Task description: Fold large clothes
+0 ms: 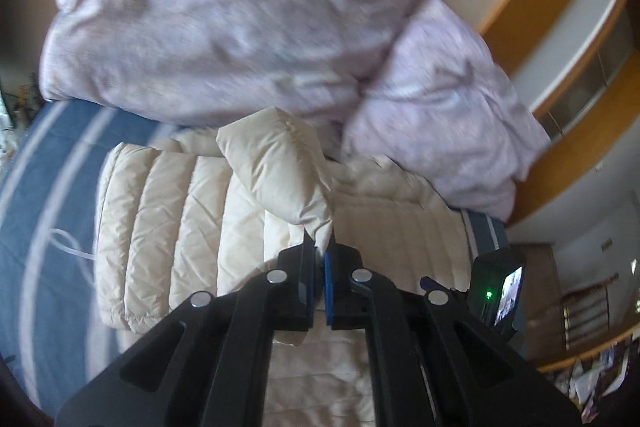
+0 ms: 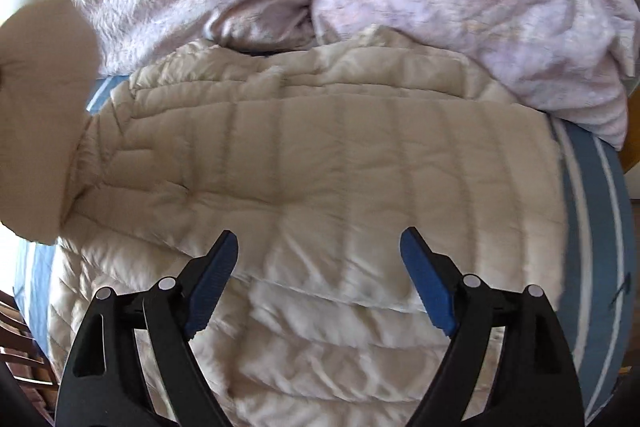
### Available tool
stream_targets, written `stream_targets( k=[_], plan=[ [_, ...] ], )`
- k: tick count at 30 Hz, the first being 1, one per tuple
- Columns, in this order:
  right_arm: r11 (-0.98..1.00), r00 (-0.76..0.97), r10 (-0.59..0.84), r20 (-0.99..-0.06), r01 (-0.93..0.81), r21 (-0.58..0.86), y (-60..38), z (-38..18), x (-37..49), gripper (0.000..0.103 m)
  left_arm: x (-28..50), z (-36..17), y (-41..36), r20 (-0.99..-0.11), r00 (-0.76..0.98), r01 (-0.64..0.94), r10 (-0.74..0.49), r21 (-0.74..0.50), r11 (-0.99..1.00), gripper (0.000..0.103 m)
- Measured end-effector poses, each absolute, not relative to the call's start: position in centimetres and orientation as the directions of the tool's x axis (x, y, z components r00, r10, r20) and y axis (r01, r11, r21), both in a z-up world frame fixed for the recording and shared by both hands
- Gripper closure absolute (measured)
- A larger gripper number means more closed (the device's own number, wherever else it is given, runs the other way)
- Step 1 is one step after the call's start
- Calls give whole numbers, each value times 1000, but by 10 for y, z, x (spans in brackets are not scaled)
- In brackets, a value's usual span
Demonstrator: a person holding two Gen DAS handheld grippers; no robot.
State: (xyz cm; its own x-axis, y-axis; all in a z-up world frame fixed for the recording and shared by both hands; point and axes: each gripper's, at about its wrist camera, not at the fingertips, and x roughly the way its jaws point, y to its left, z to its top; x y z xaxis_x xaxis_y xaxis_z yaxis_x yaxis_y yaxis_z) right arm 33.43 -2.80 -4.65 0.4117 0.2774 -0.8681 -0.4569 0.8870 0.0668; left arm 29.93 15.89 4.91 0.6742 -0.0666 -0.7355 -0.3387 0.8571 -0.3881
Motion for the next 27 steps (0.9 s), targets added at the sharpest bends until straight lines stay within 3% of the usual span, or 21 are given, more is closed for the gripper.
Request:
stream_targets(
  k=[19, 21, 23, 25, 27],
  plan=[
    [953, 433, 213, -876, -292, 88, -144, -57, 346, 18, 384, -29, 42, -809, 523, -232, -269, -439, 868, 98],
    [954, 434, 213, -875, -287, 90, -147, -56, 346, 18, 387, -33, 37, -813, 512, -232, -279, -444, 866, 93],
    [953, 439, 218, -872, -290, 93, -147, -54, 347, 18, 387, -35, 38, -809, 511, -232, -292, -456, 859, 72],
    [948, 450, 236, -861, -300, 103, -146, -49, 345, 18, 384, -32, 44, -800, 522, -236, -295, -468, 852, 59],
    [941, 460, 265, -847, -317, 122, -142, -43, 346, 18, 380, -27, 53, -792, 539, -238, -287, -470, 850, 54]
  ],
)
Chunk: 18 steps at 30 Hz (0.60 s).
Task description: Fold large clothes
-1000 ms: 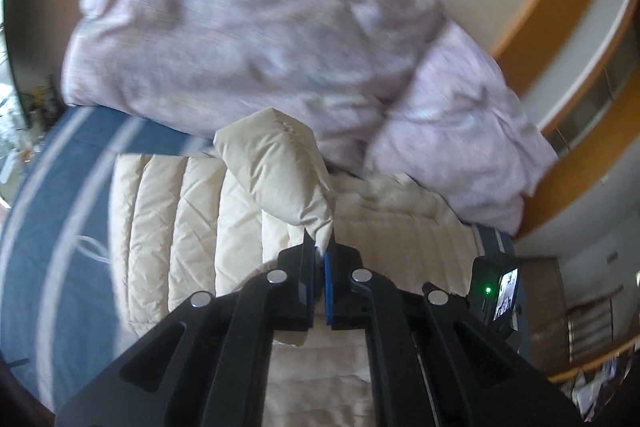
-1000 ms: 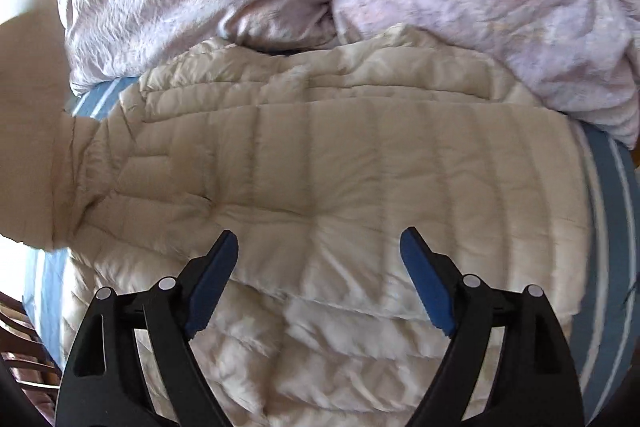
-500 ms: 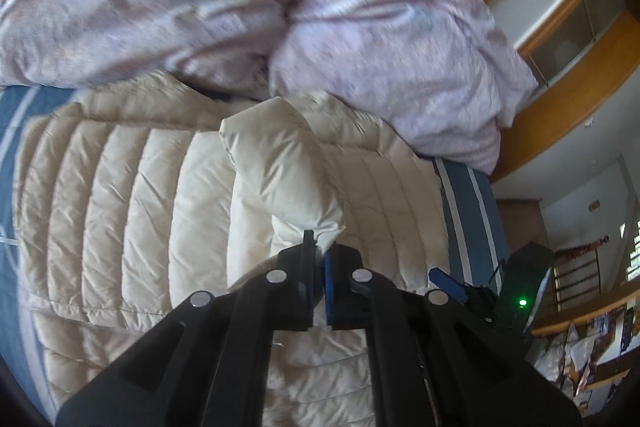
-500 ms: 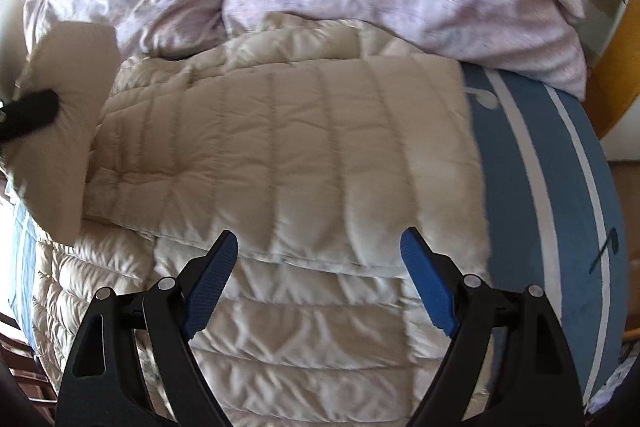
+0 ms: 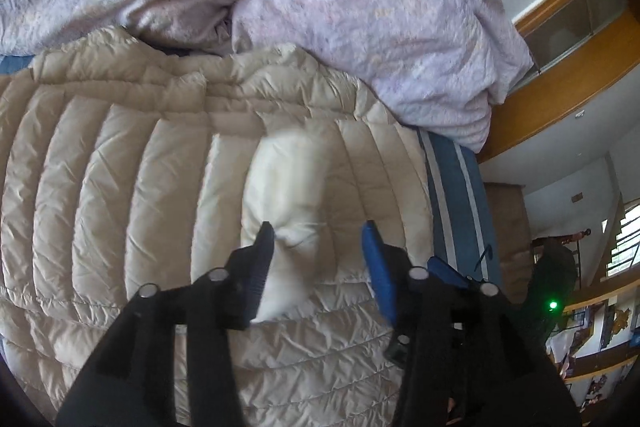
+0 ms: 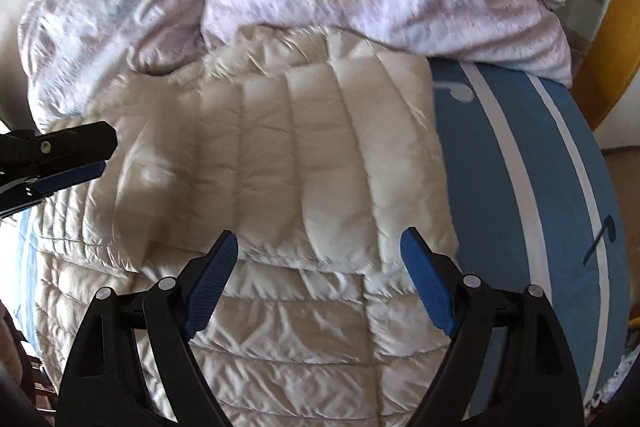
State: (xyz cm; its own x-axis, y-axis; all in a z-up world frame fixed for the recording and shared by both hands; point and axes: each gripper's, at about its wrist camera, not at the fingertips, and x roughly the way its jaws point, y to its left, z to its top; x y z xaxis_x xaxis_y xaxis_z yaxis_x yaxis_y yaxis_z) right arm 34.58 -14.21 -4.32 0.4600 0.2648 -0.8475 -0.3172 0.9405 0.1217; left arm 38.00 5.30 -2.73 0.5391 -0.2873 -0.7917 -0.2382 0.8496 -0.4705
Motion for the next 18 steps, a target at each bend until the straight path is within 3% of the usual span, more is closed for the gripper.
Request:
stream_targets(
  k=[3, 4, 5, 10, 18],
  plan=[
    [922, 469, 317, -824, -354, 154, -130, -31, 344, 29, 376, -21, 69, -791, 554, -253, -259, -457, 852, 49],
    [917, 468, 332, -819, -364, 164, -127, -29, 344, 37, 373, -20, 76, -795, 558, -263, -237, -440, 859, 49],
    [907, 463, 357, -812, -381, 181, -121, -26, 343, 47, 371, -19, 83, -805, 557, -276, -205, -412, 868, 49],
    [864, 419, 423, -803, -455, 218, -88, -28, 339, 69, 360, -29, 110, -858, 511, -345, -41, -249, 905, 49],
    [851, 372, 411, -832, -485, 203, -54, -50, 343, 83, 341, -58, 141, -900, 434, -414, 36, -164, 896, 49]
  ],
)
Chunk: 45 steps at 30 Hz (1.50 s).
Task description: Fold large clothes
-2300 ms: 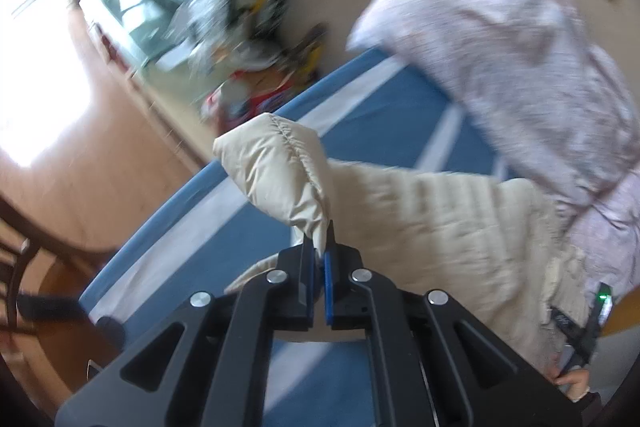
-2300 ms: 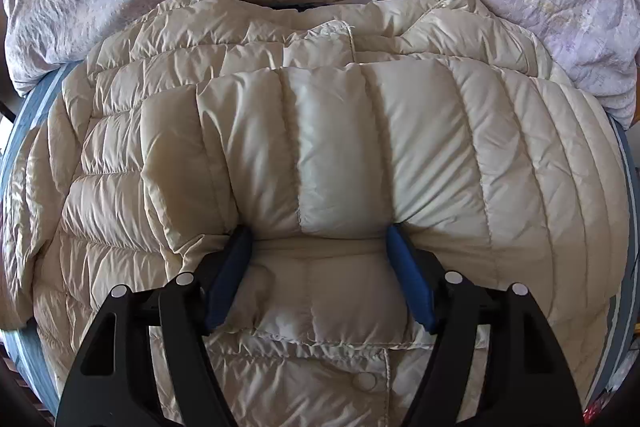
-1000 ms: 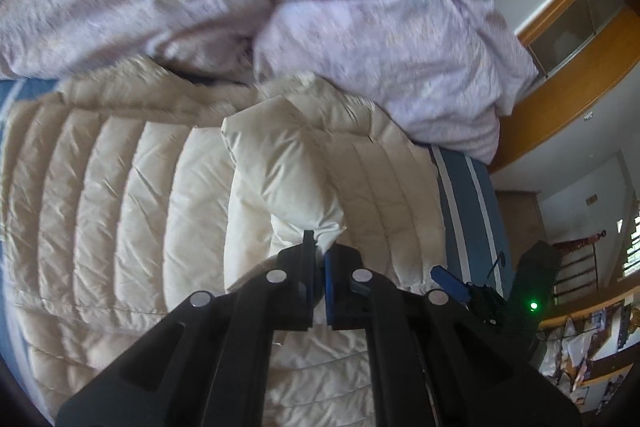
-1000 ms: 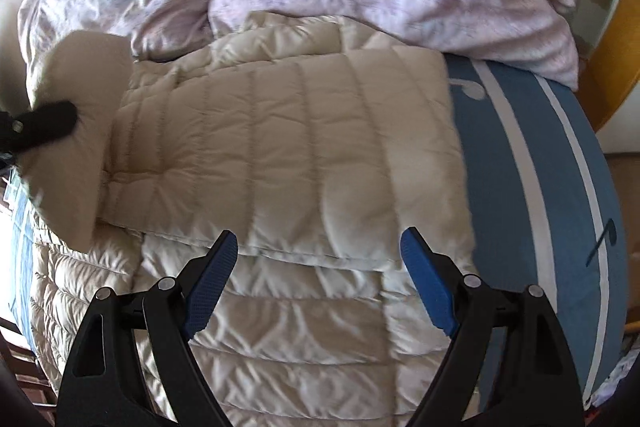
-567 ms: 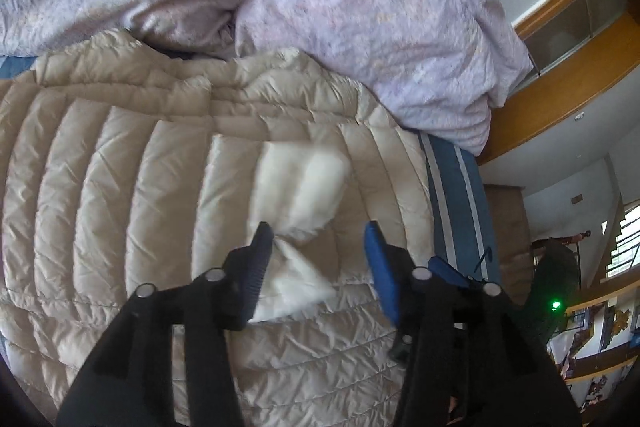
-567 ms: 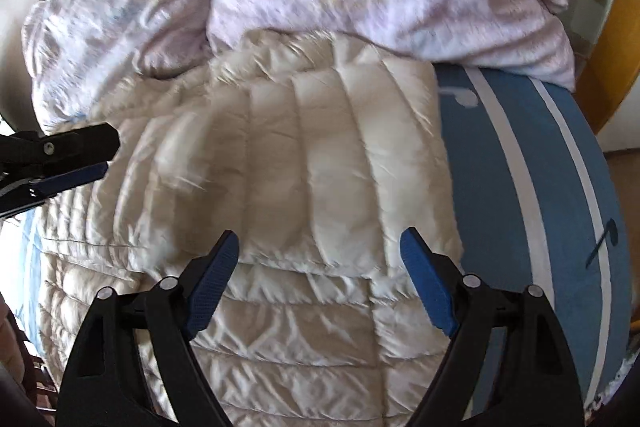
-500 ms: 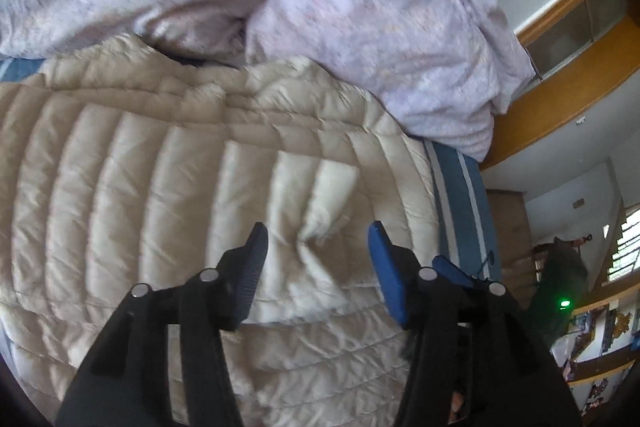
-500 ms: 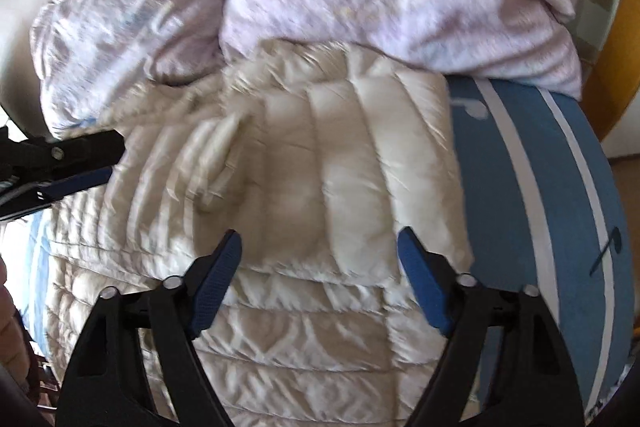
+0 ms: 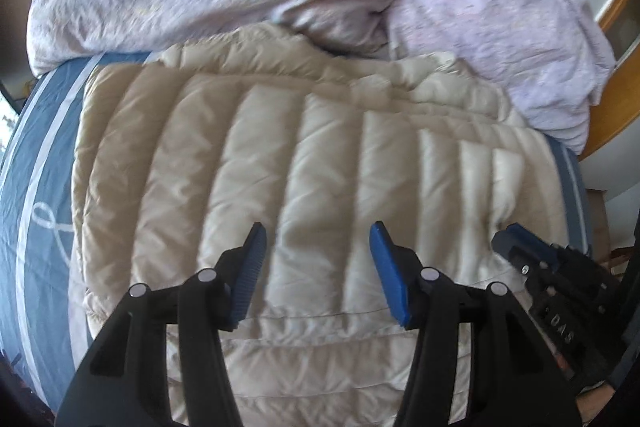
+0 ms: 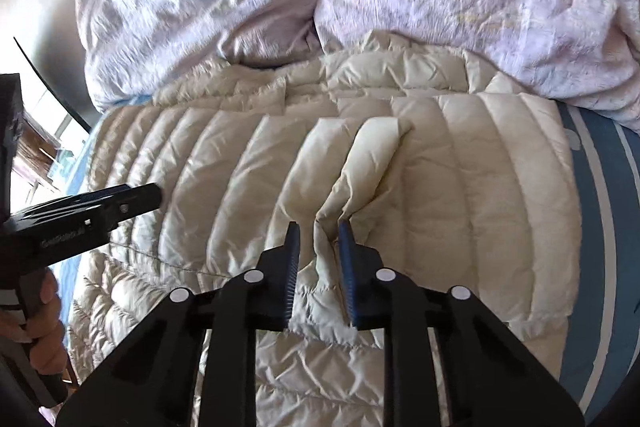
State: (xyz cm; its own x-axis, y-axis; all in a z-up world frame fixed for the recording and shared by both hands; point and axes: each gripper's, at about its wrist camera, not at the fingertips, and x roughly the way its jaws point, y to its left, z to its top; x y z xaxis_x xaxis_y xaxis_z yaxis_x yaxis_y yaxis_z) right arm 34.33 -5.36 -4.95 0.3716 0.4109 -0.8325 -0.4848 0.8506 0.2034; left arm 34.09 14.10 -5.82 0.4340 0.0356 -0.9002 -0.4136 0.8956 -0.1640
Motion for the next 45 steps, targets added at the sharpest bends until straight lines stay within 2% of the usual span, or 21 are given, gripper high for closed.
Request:
stream_targets(
  k=[10, 15, 19, 21, 23, 25, 32, 39, 45],
  plan=[
    [899, 332, 284, -899, -418, 129, -55, -84, 360, 85, 329, -70, 155, -910, 412, -443, 49, -154, 883, 49],
    [914, 308, 263, -914, -383, 134, -56, -95, 370, 85, 316, -69, 160, -909, 414, -441, 56, -147, 885, 44],
    [908, 271, 270, -924, -390, 151, -54, -91, 377, 81, 296, -67, 169, -910, 407, -445, 78, -123, 887, 37],
    [906, 249, 281, -927, -386, 171, -59, -86, 377, 69, 281, -67, 172, -911, 403, -445, 89, -110, 889, 32],
    [911, 255, 289, -923, -368, 184, -70, -75, 372, 34, 267, -66, 176, -912, 398, -446, 100, -98, 889, 27],
    [915, 286, 299, -910, -356, 188, -86, -60, 362, 25, 247, -66, 181, -914, 392, -447, 105, -90, 890, 24],
    [906, 229, 345, -910, -335, 259, -159, -41, 315, 25, 163, -72, 198, -930, 353, -464, 103, -78, 883, 20],
    [918, 107, 348, -931, -241, 315, -238, -59, 257, 25, 80, -89, 210, -950, 309, -484, 36, -124, 866, 20],
    [922, 32, 371, -928, -128, 365, -295, -78, 221, 25, 43, -109, 209, -956, 291, -502, -42, -190, 843, 22]
  ],
)
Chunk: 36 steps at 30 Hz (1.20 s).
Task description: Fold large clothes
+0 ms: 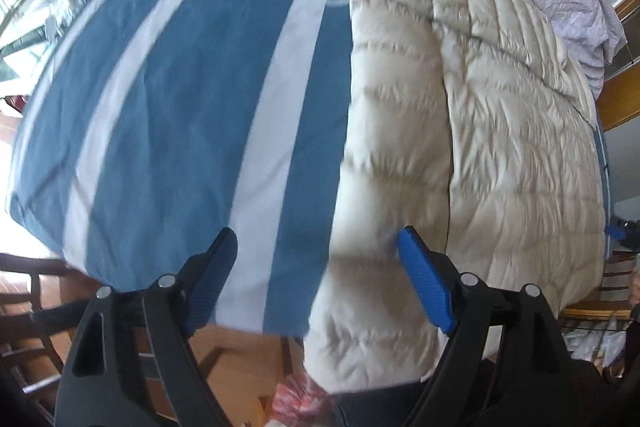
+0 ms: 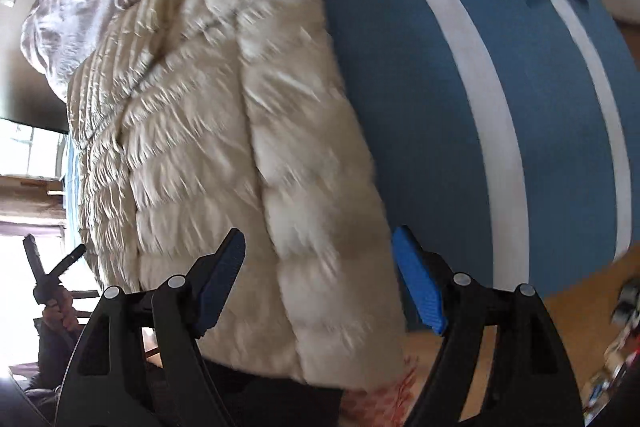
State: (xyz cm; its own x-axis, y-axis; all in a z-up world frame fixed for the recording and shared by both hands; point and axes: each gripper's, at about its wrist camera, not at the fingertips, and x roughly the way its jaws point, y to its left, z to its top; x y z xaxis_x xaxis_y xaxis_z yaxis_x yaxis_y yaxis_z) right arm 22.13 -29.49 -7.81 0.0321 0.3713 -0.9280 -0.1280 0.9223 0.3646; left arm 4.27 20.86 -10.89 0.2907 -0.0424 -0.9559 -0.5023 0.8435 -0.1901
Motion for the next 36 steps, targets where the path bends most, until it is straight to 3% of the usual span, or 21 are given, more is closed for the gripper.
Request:
stream_targets(
  k=[9, 17, 29, 30, 34, 36],
  plan=[
    [860, -64, 501, -863, -78, 505, -306, -98, 194, 28, 17, -114, 188, -937, 328, -464, -123, -273, 843, 32],
    [813, -110, 574, -812, -45, 581, -307, -107, 189, 34, -4, -116, 171, -914, 360, -478, -188, -353, 804, 51],
    [791, -168, 591, -789, -73, 608, -306, -106, 186, 35, -6, -130, 166, -917, 332, -498, -223, -371, 784, 49],
    [790, -173, 589, -789, -80, 607, -304, -106, 186, 38, -6, -129, 166, -915, 333, -492, -227, -374, 786, 50],
    [799, -178, 572, -801, -99, 593, -299, -108, 185, 72, -4, -126, 164, -911, 332, -488, -244, -388, 782, 75],
    [794, -170, 578, -798, -113, 598, -302, -105, 185, 80, -5, -122, 164, -908, 339, -492, -248, -396, 775, 85]
  ],
)
